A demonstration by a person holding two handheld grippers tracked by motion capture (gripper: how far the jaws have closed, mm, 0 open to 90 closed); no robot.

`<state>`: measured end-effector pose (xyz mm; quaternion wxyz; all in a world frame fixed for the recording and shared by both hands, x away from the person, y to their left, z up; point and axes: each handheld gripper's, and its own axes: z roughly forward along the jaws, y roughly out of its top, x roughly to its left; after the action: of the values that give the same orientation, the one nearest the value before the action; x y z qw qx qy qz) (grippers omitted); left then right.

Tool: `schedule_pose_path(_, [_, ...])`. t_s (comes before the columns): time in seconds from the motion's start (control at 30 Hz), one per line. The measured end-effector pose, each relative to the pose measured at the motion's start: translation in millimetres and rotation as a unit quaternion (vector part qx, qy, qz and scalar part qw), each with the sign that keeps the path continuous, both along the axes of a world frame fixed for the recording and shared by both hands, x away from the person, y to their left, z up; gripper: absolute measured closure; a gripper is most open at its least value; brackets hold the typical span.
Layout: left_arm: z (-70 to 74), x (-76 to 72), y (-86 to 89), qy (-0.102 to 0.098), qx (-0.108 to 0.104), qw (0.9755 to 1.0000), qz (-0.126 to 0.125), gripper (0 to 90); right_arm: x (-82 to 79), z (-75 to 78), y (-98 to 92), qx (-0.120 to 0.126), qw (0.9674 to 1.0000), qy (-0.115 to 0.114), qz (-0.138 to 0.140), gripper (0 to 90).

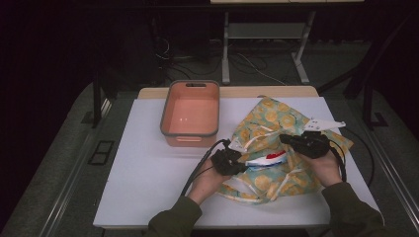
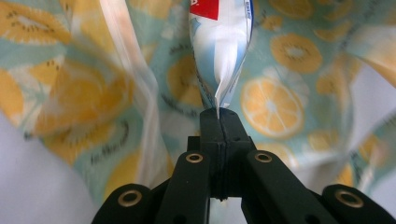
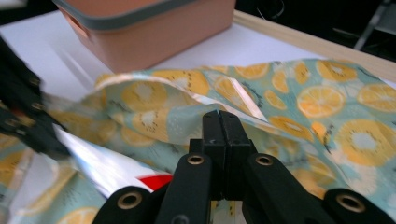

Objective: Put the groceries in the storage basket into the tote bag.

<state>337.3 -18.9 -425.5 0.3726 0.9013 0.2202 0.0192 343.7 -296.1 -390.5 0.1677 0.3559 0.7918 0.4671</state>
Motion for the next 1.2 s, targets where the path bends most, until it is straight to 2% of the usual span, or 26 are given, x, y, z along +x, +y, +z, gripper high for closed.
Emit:
schedule_pose_path(0.23, [-1.7, 22.0, -22.3, -0.014, 0.002, 0.9997, 0.020, 89.7, -1.4, 2.0, 1.1, 0.002, 1.0000, -0.004, 0.004, 89.8])
schedule_pose_path(0.43, [-2.9, 43.5, -40.9, -0.015, 0.003, 0.9993, 0.035, 89.6, -0.9, 1.0, -0.9, 0.002, 1.0000, -0.002, 0.003, 89.7])
schedule_pose_path(0.5, [-3.8, 49.4, -46.7, -0.018, 0.010, 0.9989, 0.041, 89.5, -0.9, 0.7, -1.0, 0.002, 1.0000, -0.001, 0.003, 89.7])
schedule_pose_path(0.63, [-6.3, 54.8, -51.6, -0.020, 0.003, 0.9985, 0.050, 85.7, -1.4, 0.4, -1.3, 0.001, 1.0000, -0.002, 0.004, 89.7])
schedule_pose_path(0.77, [4.6, 49.5, -37.7, -0.022, -0.022, 0.9984, 0.048, 71.4, -2.5, 0.8, -3.5, 0.003, 1.0000, -0.001, 0.005, 89.7])
schedule_pose_path(0.87, [16.2, 37.3, -20.9, -0.034, -0.035, 0.9978, 0.045, 62.5, -3.7, 1.5, -3.6, 0.003, 1.0000, -0.001, 0.007, 89.7])
schedule_pose_path(1.0, [26.6, 17.8, 4.7, -0.048, -0.042, 0.9970, 0.043, 56.5, -8.1, 4.2, -1.5, 0.003, 0.9999, -0.003, 0.014, 89.7])
schedule_pose_path(1.2, [29.9, -4.1, 42.9, -0.053, -0.043, 0.9965, 0.049, 52.0, -18.5, 5.6, 7.1, -0.005, 0.9994, -0.001, 0.035, 89.7])
